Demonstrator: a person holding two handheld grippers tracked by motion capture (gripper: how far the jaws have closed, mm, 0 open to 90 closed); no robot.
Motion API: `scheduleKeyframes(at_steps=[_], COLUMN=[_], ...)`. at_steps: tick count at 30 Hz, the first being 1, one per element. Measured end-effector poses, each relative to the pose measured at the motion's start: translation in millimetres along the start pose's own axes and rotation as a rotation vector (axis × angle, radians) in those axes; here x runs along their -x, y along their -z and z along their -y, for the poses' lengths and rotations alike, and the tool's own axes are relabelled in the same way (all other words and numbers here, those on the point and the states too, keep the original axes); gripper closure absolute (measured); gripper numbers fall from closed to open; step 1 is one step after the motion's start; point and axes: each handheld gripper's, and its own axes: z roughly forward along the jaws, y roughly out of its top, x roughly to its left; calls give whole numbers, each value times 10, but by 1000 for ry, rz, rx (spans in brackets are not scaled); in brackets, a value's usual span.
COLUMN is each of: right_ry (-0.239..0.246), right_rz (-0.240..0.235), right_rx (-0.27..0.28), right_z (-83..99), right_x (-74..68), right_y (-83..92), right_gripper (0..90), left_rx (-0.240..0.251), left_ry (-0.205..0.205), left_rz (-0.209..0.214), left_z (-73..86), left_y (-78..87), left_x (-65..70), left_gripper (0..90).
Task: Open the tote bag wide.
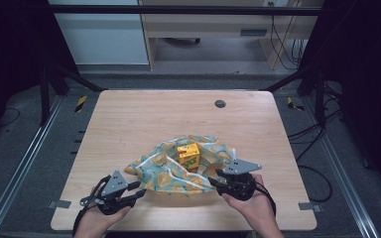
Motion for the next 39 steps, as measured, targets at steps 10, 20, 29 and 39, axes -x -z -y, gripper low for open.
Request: scheduleKeyframes(at_steps=[10, 20, 29, 39], right_ry=[47, 97, 91, 152], right_rz=[13, 55, 19, 3], right_rx=[34, 14, -64, -187], right_z=[-275, -613, -678, -565], right_x=[-4, 361, 679, 728], right_y=[156, 16, -337, -662], right_gripper=[411, 311, 212, 284], left_rx=[65, 110, 81, 61], left_ry=[15, -39, -61, -90], left_rz=[-40, -80, -67, -32], left_z=[-85, -467, -654, -664], left_y=[200, 138, -182, -403], left_x=[-72, -120, -199, -152], left_gripper=[545, 479, 359, 322])
